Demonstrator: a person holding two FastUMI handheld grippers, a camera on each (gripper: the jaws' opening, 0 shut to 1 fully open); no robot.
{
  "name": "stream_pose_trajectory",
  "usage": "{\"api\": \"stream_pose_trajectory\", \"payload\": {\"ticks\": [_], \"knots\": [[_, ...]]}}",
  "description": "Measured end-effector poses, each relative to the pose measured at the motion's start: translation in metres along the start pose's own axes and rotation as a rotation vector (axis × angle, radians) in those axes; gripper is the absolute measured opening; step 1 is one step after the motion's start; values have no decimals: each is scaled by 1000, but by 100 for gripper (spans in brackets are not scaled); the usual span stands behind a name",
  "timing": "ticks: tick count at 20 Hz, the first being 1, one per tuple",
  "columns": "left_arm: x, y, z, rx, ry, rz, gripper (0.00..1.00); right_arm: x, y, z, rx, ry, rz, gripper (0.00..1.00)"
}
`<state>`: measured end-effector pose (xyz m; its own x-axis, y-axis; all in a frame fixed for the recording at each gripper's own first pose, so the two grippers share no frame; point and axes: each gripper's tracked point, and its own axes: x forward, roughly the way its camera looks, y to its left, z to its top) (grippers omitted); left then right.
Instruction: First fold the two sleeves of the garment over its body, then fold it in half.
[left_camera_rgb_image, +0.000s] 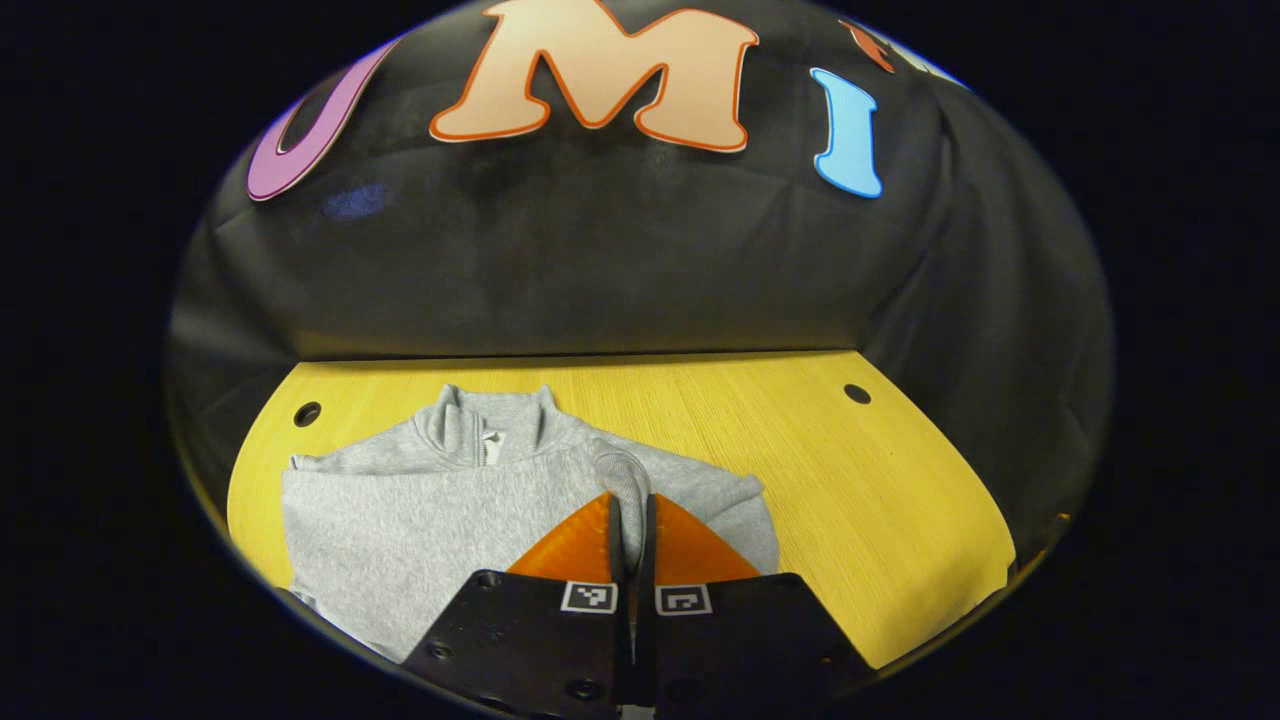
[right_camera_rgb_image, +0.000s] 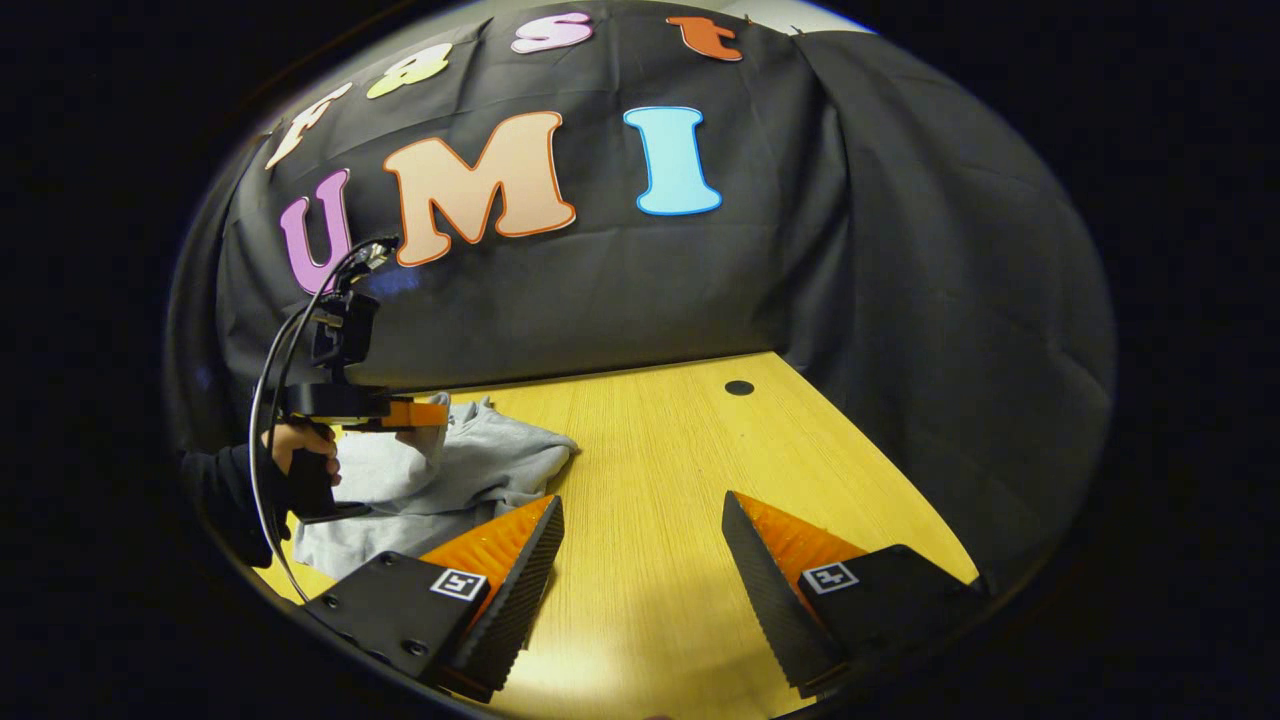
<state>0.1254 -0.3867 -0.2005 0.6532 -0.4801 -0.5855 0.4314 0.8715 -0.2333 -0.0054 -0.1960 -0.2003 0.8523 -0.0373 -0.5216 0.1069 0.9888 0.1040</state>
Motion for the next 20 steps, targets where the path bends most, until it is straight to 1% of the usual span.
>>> {"api": "stream_pose_trajectory", "payload": {"ticks": [2, 3, 4, 5, 6, 7, 10, 11, 12, 13, 14, 16, 20], "knots": [[6, 0, -13, 38, 34, 4, 0, 3, 3, -4, -2, 13, 8, 98], [9, -3, -19, 51, 47, -7, 0, 5, 6, -5, -2, 14, 14, 98], [10, -9, -22, 45, 50, -37, 4, 5, 10, -4, -2, 12, 22, 99], [8, -13, -23, 28, 47, -48, 10, 5, 14, -4, -7, 12, 30, 98], [5, -14, -19, 17, 31, -53, 22, 6, 18, -4, -15, 11, 38, 96], [0, -10, -14, 13, 12, -49, 35, 7, 22, -4, -23, 8, 45, 96], [-27, 8, 7, 33, -54, -1, 98, 7, 36, -1, -32, 2, 67, 96], [-32, 18, 9, 40, -75, 16, 98, 8, 41, -2, -31, 1, 73, 96], [-42, 27, 14, 48, -99, 32, 95, 8, 46, -1, -28, 0, 80, 96], [-54, 38, 19, 53, -122, 47, 95, 9, 52, -2, -26, -1, 86, 96], [-67, 48, 24, 57, -146, 62, 95, 9, 58, -2, -25, -1, 93, 99], [-93, 75, 26, 59, -185, 111, 95, 11, 69, -3, -26, -2, 103, 99], [-139, 122, 3, 65, -184, 168, 94, 17, 91, -17, -35, 12, 120, 99]]}}
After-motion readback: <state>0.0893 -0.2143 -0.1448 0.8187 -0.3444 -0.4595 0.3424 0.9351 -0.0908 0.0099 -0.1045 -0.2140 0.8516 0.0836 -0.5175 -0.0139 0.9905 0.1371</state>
